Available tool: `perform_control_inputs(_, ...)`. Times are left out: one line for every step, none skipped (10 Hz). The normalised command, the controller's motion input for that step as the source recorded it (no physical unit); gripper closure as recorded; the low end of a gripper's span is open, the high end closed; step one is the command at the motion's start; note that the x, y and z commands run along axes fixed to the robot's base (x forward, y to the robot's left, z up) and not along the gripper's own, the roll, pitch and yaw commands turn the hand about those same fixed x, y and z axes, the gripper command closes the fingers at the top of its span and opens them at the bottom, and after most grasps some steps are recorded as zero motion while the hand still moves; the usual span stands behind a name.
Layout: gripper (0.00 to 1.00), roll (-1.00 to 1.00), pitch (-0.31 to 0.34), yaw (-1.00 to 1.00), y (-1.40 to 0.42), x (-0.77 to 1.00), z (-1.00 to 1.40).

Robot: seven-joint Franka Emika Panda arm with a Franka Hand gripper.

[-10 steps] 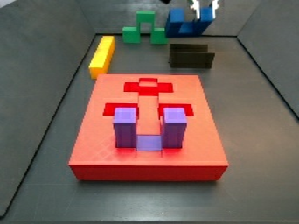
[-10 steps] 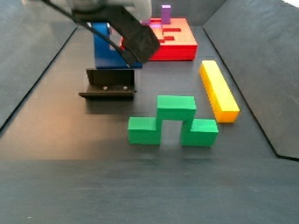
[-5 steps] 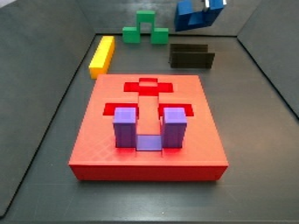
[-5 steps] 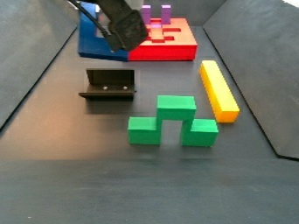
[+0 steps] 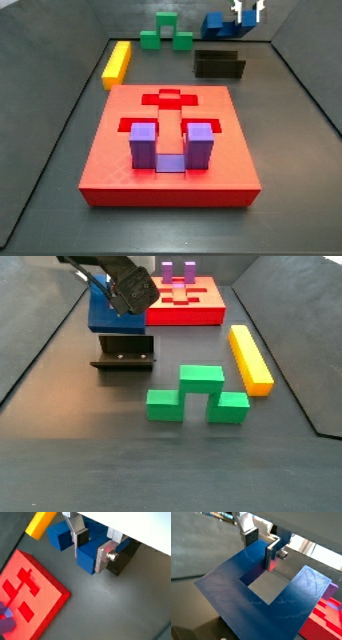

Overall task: Pick up the blue object. Move up. Place the blue object on the fixture. Regrasp the blue object. Move to above the board. Insert the blue object.
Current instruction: Place the blue object on the fixture.

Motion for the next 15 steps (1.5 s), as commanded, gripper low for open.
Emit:
perform_control_inputs(1.00,-0.22,0.311,-0.18,0.00,0.57,-0.39)
perform_control_inputs(1.00,-0.12,0.169,-0.12,0.06,0.74,-0.41)
perform_control_inputs(1.00,0.00,0.254,-0.19,0.12,0.57,-0.37)
perform_control_inputs(1.00,0.00,0.223,-0.21,0.18,0.41,-0.29)
perform_control_inputs(1.00,-0.07,0.086,-0.21,0.23,0.24,-0.21)
perform_control_inputs(1.00,-0.07,0.051,-0.21,0.21,0.24,-0.27)
perform_control_inputs(1.00,-0.12,0.031,-0.17,0.13,0.18,-0.20)
perform_control_inputs(1.00,-0.13,0.000,-0.08,0.00,0.00,-0.17)
perform_control_inputs(1.00,-0.15,0.057,0.00,-0.10,0.00,-0.05)
perform_control_inputs(1.00,-0.08,0.063,0.00,-0.14,0.00,0.00)
perform_control_inputs(1.00,0.00,0.000,0.00,-0.07,0.00,-0.01)
perform_control_inputs(1.00,0.00,0.000,0.00,0.00,0.00,-0.02)
perform_control_inputs(1.00,0.00,0.000,0.00,0.00,-0.04,-0.20)
perform_control_inputs(1.00,0.00,0.000,0.00,0.00,-0.04,-0.27)
perform_control_inputs(1.00,-0.03,0.000,0.00,0.00,-0.03,-0.18)
